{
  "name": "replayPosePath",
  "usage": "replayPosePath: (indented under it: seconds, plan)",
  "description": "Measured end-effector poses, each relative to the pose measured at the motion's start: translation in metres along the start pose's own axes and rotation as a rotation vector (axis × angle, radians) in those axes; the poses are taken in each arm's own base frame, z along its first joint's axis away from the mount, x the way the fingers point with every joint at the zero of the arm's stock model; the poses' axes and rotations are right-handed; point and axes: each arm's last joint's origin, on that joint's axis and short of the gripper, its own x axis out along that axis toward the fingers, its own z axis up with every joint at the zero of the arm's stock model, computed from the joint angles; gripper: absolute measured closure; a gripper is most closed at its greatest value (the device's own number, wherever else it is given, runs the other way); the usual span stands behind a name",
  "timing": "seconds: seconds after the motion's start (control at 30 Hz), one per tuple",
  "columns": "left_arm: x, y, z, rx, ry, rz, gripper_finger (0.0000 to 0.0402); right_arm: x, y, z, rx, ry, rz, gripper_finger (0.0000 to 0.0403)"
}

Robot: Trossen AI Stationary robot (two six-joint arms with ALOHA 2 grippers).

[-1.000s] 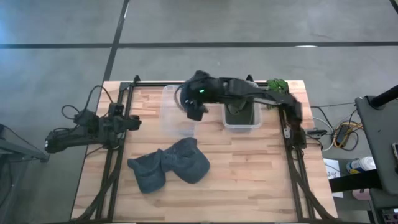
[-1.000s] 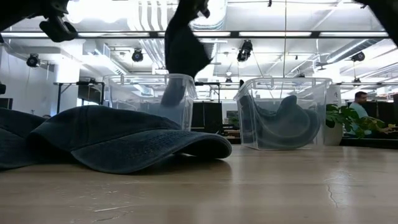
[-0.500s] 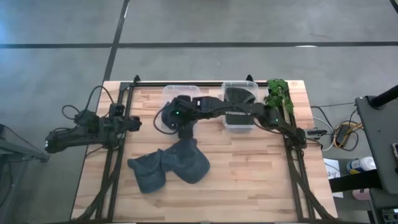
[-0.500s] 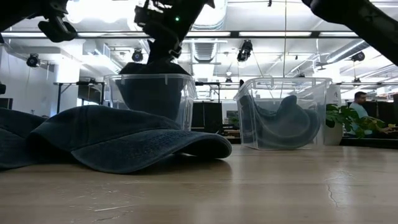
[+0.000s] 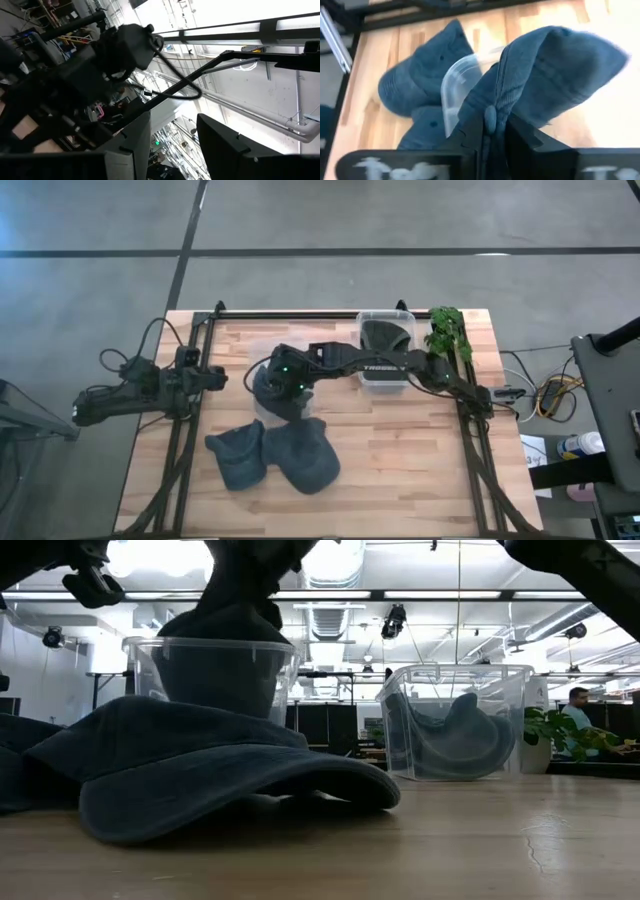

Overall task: Pick & Place hat
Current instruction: Put the right blue cap into the left transparent bin

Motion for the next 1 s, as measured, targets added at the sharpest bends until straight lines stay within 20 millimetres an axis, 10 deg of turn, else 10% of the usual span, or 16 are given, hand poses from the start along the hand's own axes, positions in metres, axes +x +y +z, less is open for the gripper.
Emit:
replayPosePath:
  seconds: [0.2,0.67,1.0]
  plan:
    - [0.000,0.000,0.000,-0.007,-0.001,0.000,0.0248,-0.023,0.003,0.007,0.024,-0.053,-0.078,0.0311]
    - [0.000,0.000,0.000,-0.004,-0.013,0.005,0.0248,-0.052,-0.021,0.017,0.094,-0.101,-0.128,0.0391]
    - [0.000,0.001,0.000,0.019,-0.010,0.008,0.0248,-0.023,-0.034,0.006,0.226,0.015,0.035,0.0277]
